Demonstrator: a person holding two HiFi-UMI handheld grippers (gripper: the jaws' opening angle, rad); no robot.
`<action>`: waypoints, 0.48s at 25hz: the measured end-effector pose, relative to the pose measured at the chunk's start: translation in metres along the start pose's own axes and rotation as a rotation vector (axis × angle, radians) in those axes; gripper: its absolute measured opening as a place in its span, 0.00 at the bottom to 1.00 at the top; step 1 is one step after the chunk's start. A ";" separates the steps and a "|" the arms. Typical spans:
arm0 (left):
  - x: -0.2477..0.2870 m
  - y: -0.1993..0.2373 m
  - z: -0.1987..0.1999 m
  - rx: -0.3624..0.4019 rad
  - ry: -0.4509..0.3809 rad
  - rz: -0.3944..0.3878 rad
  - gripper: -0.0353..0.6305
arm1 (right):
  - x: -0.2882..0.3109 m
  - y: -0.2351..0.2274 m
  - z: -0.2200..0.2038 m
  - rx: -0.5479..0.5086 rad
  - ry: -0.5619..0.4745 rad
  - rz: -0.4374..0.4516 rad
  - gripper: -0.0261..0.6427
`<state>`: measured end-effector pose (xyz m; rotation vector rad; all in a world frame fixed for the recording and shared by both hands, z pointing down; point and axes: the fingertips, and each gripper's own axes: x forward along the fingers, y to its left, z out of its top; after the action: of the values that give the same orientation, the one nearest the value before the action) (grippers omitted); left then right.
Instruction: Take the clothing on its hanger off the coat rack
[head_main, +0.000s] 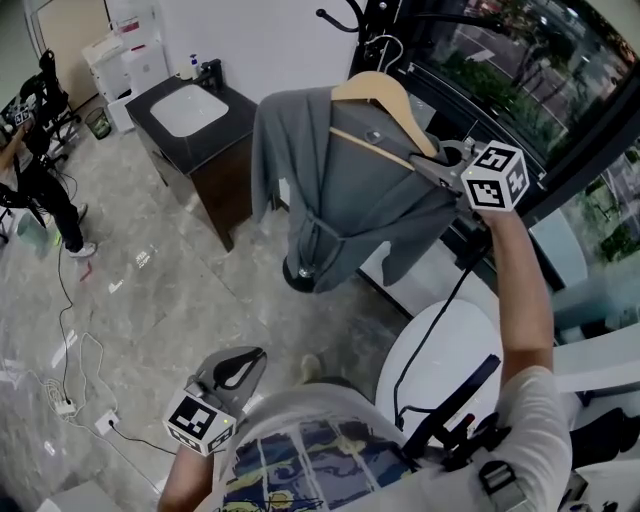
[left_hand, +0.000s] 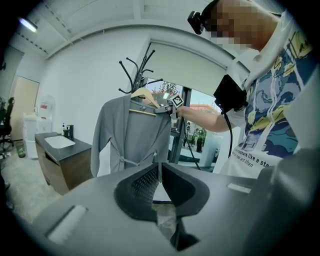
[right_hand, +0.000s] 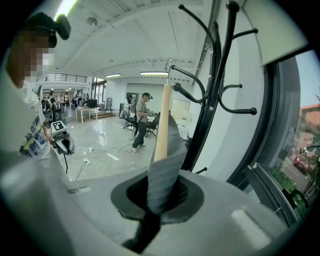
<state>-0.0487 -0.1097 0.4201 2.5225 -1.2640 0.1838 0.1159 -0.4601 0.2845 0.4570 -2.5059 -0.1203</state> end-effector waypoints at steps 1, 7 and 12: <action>-0.004 -0.001 0.000 0.001 -0.001 -0.002 0.09 | -0.003 0.006 0.002 -0.001 -0.004 -0.004 0.05; -0.031 -0.009 -0.004 0.004 -0.004 -0.026 0.09 | -0.020 0.049 0.011 -0.021 -0.019 -0.030 0.05; -0.056 -0.022 -0.019 0.010 -0.002 -0.048 0.09 | -0.031 0.103 0.007 -0.031 -0.019 -0.020 0.05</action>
<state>-0.0644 -0.0489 0.4188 2.5589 -1.2049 0.1774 0.1053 -0.3529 0.2811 0.4699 -2.5151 -0.1721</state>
